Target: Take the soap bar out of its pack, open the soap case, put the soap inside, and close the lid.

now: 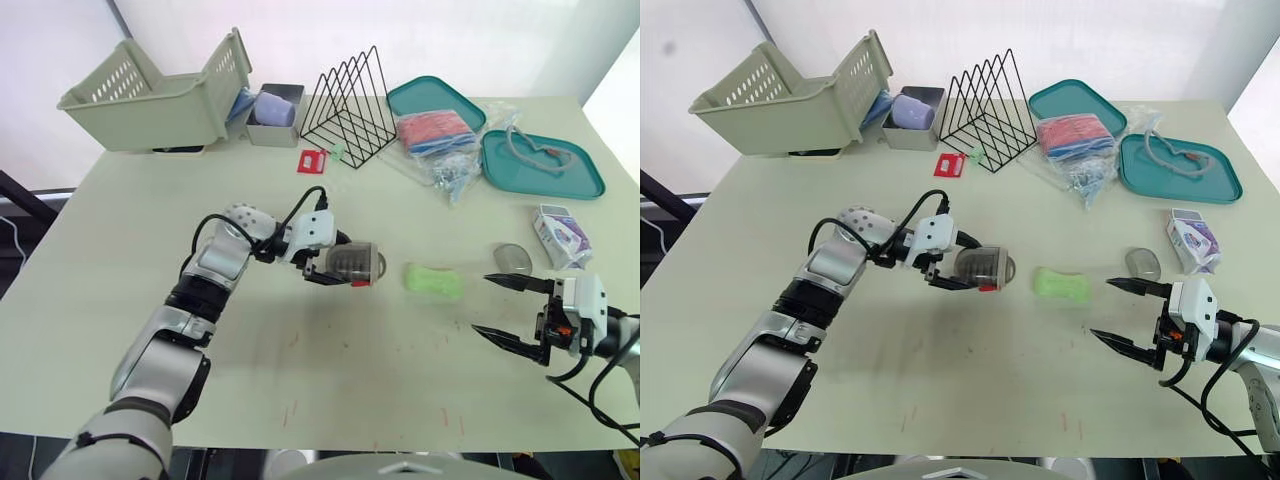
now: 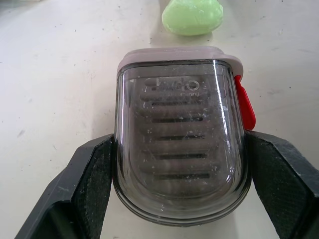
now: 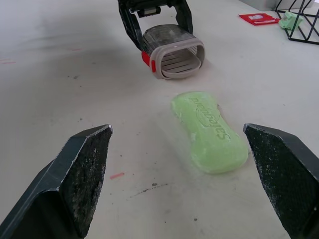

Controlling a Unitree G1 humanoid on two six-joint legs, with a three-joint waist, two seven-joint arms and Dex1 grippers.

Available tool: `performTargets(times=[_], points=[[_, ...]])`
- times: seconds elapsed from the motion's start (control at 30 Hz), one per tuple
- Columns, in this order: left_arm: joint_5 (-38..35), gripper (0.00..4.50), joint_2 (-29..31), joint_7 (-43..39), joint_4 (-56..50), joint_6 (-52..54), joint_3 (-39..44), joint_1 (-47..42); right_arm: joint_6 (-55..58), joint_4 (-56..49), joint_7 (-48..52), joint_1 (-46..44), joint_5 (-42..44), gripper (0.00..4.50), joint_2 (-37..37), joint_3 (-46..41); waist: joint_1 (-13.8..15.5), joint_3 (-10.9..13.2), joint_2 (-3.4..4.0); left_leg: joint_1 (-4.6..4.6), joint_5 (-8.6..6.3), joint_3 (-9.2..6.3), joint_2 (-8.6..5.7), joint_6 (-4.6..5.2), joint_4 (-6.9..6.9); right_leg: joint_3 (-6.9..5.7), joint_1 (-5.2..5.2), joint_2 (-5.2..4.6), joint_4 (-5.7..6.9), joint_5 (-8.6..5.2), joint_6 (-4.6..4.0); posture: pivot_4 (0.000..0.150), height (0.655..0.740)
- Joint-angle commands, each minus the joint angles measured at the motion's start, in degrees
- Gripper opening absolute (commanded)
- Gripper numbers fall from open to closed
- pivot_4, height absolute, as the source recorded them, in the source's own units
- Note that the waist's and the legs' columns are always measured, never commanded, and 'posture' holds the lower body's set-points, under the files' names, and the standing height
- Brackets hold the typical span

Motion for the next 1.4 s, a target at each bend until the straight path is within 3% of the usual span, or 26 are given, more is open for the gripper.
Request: performTargets(times=[0.03,0.63,1.1,1.4], points=[[0.99,3.5,-0.66,0.02,3.31,-0.18,-1.4,1.85,0.0,-0.83,0.22,-0.44,1.35,4.43,-0.86,-1.69,0.25,0.0,0.0,0.04,0.0,0.0,0.0,0.0,0.0,0.0,0.03,0.0,-0.01,0.0,0.0,0.15,0.74],[-2.78,3.5,-1.39,-0.9,1.94,2.36,1.19,1.75,0.05,0.2,1.0,-1.07,1.4,4.5,-1.41,-1.58,0.68,0.0,0.0,0.17,0.0,0.0,0.0,0.0,0.0,0.0,0.17,0.0,-0.02,0.0,0.0,0.15,0.74],[-3.51,3.5,3.14,-4.34,-5.62,7.41,2.02,-1.2,-0.56,1.38,1.86,-1.42,1.06,4.5,-1.4,-1.45,0.63,0.05,-0.05,0.11,0.0,-0.02,0.0,0.0,0.0,-0.02,0.14,0.01,-0.02,0.0,0.0,0.15,0.74],[1.92,3.5,6.35,-5.66,-5.02,-1.64,-1.15,-6.86,-1.09,2.35,2.67,-1.87,0.82,4.5,-1.35,-1.33,0.73,0.06,-0.08,0.09,0.0,-0.03,0.0,0.0,0.01,-0.04,0.13,0.01,-0.04,0.0,0.0,0.15,0.74]])
